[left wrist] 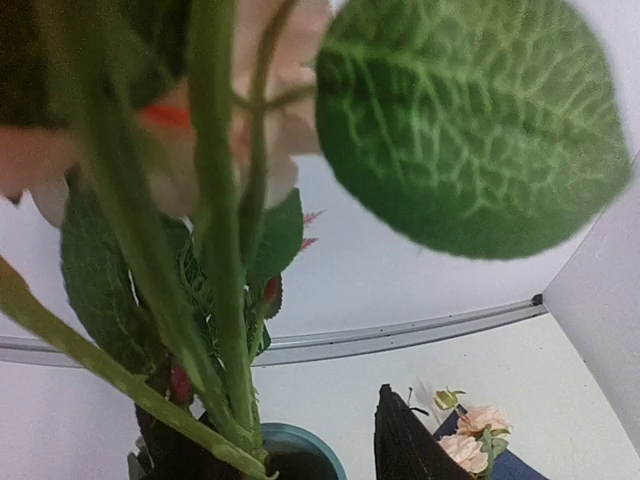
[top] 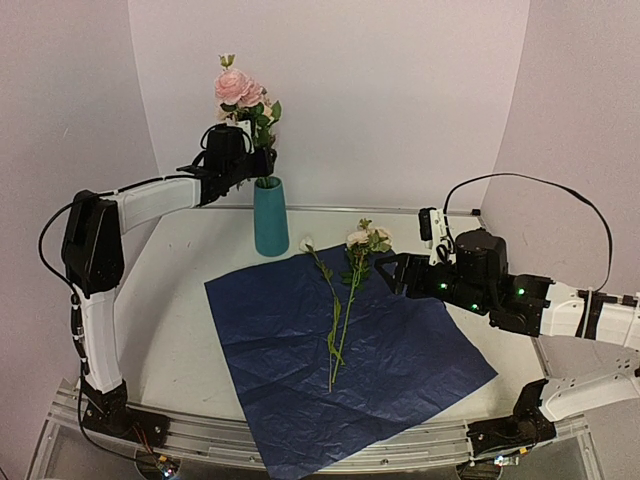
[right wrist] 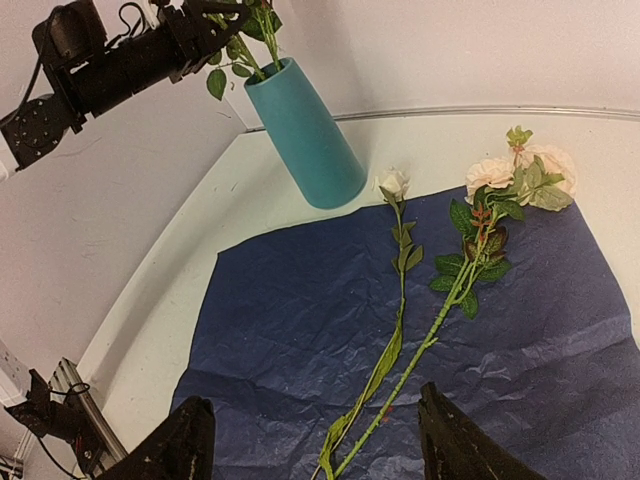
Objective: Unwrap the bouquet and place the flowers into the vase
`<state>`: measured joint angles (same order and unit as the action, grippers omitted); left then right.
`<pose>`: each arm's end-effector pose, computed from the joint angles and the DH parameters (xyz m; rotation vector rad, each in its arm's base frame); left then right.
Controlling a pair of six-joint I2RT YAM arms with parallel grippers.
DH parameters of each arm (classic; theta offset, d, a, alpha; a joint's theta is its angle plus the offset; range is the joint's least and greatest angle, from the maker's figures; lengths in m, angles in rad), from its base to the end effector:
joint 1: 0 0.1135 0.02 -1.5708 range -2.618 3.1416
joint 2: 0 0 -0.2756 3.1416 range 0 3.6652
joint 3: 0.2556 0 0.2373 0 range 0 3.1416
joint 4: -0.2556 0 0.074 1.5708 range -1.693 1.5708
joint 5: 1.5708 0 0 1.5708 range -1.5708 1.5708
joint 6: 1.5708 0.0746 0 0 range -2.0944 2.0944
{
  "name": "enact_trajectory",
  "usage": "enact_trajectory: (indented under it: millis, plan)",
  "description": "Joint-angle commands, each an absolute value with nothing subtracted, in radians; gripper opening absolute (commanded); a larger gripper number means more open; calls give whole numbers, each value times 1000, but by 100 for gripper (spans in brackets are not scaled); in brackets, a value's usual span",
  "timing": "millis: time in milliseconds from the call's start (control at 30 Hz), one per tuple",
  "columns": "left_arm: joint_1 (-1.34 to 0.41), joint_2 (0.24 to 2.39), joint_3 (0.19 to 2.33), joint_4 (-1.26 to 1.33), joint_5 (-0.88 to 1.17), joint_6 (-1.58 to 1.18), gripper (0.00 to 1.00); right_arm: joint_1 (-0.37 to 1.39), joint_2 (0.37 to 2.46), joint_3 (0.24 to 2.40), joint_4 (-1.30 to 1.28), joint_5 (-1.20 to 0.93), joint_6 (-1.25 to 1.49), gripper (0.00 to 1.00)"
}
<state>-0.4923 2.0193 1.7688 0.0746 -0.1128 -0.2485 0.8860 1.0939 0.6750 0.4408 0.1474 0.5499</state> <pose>0.4645 -0.2396 0.3371 0.1317 1.7614 -0.4423 0.1827 0.2064 0.3230 -0.1519 1.6341 1.0094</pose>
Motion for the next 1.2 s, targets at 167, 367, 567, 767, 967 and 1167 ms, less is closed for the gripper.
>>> enact_trajectory:
  millis: [167, 367, 567, 767, 967, 1167]
  plan:
    - [-492, 1895, 1665, 98, -101, -287, 68, 887, 1105, 677, 442, 180, 565, 71]
    - [-492, 1837, 1610, 77, -107, -296, 78, 887, 1111, 681, 440, 181, 569, 71]
    - [-492, 1770, 1535, 58, -128, -304, 80, 886, 1125, 694, 427, 191, 578, 71]
    - [-492, 1692, 1475, 9, -119, -339, 82, 886, 1169, 732, 364, 233, 603, 70]
    - [-494, 1583, 1365, -50, 42, -483, 82, 883, 1225, 789, 285, 256, 665, 70]
    - [-539, 1491, 1251, -59, 134, -562, 82, 873, 1229, 865, 239, 250, 650, 70]
